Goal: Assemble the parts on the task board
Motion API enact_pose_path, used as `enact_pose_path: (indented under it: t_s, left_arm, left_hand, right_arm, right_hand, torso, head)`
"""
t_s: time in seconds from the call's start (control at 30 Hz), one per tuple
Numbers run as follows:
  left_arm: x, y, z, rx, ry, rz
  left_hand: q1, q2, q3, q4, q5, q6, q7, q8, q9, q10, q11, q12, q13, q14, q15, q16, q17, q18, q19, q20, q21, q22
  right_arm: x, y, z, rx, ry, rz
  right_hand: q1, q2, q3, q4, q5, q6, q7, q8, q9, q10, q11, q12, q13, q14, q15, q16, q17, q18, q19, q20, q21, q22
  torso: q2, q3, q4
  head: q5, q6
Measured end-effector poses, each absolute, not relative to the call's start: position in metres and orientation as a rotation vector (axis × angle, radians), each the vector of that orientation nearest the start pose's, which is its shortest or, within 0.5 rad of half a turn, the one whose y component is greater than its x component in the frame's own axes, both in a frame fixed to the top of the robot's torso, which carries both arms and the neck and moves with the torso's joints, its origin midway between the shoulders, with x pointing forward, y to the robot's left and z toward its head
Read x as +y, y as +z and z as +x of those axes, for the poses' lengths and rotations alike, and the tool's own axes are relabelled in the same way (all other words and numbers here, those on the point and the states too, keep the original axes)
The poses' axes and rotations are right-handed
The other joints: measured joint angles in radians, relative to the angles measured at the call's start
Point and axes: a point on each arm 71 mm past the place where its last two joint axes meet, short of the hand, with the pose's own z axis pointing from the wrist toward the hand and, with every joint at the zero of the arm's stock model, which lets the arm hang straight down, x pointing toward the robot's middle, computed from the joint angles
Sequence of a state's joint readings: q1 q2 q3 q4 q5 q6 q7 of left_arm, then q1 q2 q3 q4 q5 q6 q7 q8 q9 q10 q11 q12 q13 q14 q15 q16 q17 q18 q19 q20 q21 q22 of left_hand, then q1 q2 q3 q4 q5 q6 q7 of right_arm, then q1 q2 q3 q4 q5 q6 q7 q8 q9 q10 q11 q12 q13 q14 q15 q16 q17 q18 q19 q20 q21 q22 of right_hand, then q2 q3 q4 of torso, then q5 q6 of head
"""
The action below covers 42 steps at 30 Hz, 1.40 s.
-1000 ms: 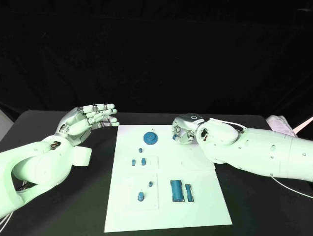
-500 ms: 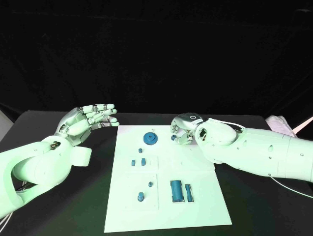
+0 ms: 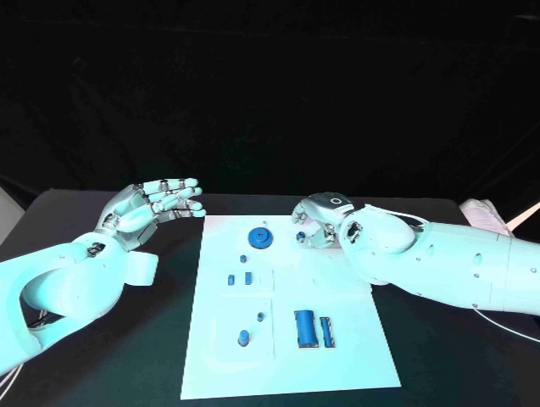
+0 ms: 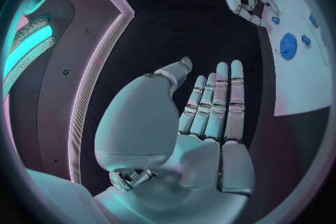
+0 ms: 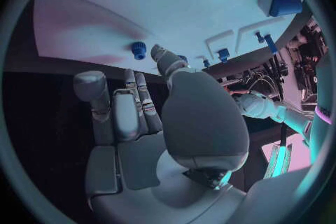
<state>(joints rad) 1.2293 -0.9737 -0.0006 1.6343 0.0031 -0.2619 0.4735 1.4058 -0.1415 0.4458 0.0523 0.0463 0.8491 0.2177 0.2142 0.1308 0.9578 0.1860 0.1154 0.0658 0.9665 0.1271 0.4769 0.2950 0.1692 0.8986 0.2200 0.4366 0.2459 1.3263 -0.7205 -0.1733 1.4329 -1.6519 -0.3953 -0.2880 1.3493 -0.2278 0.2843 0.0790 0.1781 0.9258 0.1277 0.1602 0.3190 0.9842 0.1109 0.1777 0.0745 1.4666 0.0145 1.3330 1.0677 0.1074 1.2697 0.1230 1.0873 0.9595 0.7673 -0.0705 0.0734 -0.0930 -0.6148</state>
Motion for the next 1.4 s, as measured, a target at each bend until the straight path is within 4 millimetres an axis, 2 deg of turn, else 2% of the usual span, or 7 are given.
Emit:
enact_pose_path:
  t_s: [0.5, 1.13, 1.23, 1.3, 1.33, 1.37, 1.4]
  left_arm:
    - [0.237, -0.135, 0.477, 1.295, -1.661, -1.031]
    - [0.235, -0.135, 0.477, 1.297, -1.663, -1.031]
    - [0.236, -0.136, 0.477, 1.297, -1.662, -1.032]
    - [0.236, -0.136, 0.477, 1.297, -1.662, -1.032]
    - [0.236, -0.136, 0.477, 1.297, -1.661, -1.032]
    - [0.236, -0.136, 0.477, 1.297, -1.661, -1.032]
    - [0.236, -0.136, 0.477, 1.297, -1.661, -1.033]
  left_hand:
    - [0.0, 0.0, 0.0, 0.0, 0.0, 0.0, 0.0, 0.0, 0.0, 0.0, 0.0, 0.0, 0.0, 0.0, 0.0, 0.0, 0.0, 0.0, 0.0, 0.0, 0.0, 0.0]
    - [0.0, 0.0, 0.0, 0.0, 0.0, 0.0, 0.0, 0.0, 0.0, 0.0, 0.0, 0.0, 0.0, 0.0, 0.0, 0.0, 0.0, 0.0, 0.0, 0.0, 0.0, 0.0]
    - [0.0, 0.0, 0.0, 0.0, 0.0, 0.0, 0.0, 0.0, 0.0, 0.0, 0.0, 0.0, 0.0, 0.0, 0.0, 0.0, 0.0, 0.0, 0.0, 0.0, 0.0, 0.0]
    - [0.0, 0.0, 0.0, 0.0, 0.0, 0.0, 0.0, 0.0, 0.0, 0.0, 0.0, 0.0, 0.0, 0.0, 0.0, 0.0, 0.0, 0.0, 0.0, 0.0, 0.0, 0.0]
    - [0.0, 0.0, 0.0, 0.0, 0.0, 0.0, 0.0, 0.0, 0.0, 0.0, 0.0, 0.0, 0.0, 0.0, 0.0, 0.0, 0.0, 0.0, 0.0, 0.0, 0.0, 0.0]
    - [0.0, 0.0, 0.0, 0.0, 0.0, 0.0, 0.0, 0.0, 0.0, 0.0, 0.0, 0.0, 0.0, 0.0, 0.0, 0.0, 0.0, 0.0, 0.0, 0.0, 0.0, 0.0]
    - [0.0, 0.0, 0.0, 0.0, 0.0, 0.0, 0.0, 0.0, 0.0, 0.0, 0.0, 0.0, 0.0, 0.0, 0.0, 0.0, 0.0, 0.0, 0.0, 0.0, 0.0, 0.0]
  right_arm:
    - [-0.11, -0.167, 0.51, 1.525, 0.551, -0.295]
    - [-0.097, -0.174, 0.523, 1.56, 0.495, -0.267]
    - [-0.1, -0.173, 0.524, 1.553, 0.483, -0.263]
    - [-0.103, -0.173, 0.522, 1.55, 0.48, -0.258]
    - [-0.104, -0.173, 0.521, 1.548, 0.481, -0.256]
    - [-0.104, -0.173, 0.52, 1.545, 0.485, -0.253]
    - [-0.104, -0.173, 0.519, 1.543, 0.488, -0.251]
  right_hand:
    - [0.015, 0.004, 0.007, 0.038, 0.01, -0.016, 0.016, -0.014, -0.001, 0.015, -0.015, 0.043, 0.004, 0.0, 0.0, 0.03, 0.049, 0.0, 0.027, -0.007, 0.037, 0.051]
    - [0.023, 0.004, 0.021, 0.062, 0.025, -0.023, 0.022, -0.026, -0.003, 0.03, -0.021, 0.076, 0.008, 0.0, 0.0, 0.039, 0.055, 0.0, 0.038, -0.01, 0.041, 0.053]
    - [0.014, -0.017, 0.014, 0.081, 0.028, -0.015, 0.012, -0.03, 0.003, 0.084, -0.043, 0.217, 0.094, -0.001, -0.029, 0.066, 0.097, 0.0, 0.056, -0.028, 0.069, 0.1]
    - [0.025, -0.028, -0.007, 0.089, 0.027, -0.02, -0.001, -0.03, 0.011, 0.06, -0.069, 0.495, 0.287, 0.0, -0.051, 0.087, 0.134, 0.0, 0.072, -0.044, 0.097, 0.142]
    - [0.025, -0.039, -0.026, 0.095, 0.027, -0.023, -0.017, -0.03, 0.014, 0.006, -0.072, 0.663, 0.432, 0.0, -0.054, 0.1, 0.157, 0.0, 0.086, -0.058, 0.112, 0.166]
    - [0.025, -0.038, -0.032, 0.101, 0.03, -0.024, -0.013, -0.034, 0.016, 0.052, -0.081, 0.834, 0.632, 0.0, -0.054, 0.123, 0.201, -0.001, 0.099, -0.061, 0.136, 0.197]
    - [0.032, -0.031, -0.038, 0.107, 0.036, -0.02, -0.012, -0.035, 0.019, 0.114, -0.07, 1.02, 0.84, 0.0, -0.054, 0.146, 0.228, -0.015, 0.111, -0.06, 0.159, 0.227]
  torso:
    - [0.002, -0.0019, 0.0043]
    - [0.004, -0.0066, 0.0094]
    - [0.004, -0.006, 0.0094]
    - [0.004, -0.0054, 0.0095]
    - [0.004, -0.0054, 0.0095]
    - [0.004, -0.0052, 0.0098]
    - [0.004, -0.0049, 0.0098]
  head:
    - [0.002, -0.002]
    - [0.003, -0.011]
    - [0.004, -0.012]
    - [0.005, -0.014]
    - [0.006, -0.015]
    - [0.007, -0.015]
    - [0.007, -0.016]
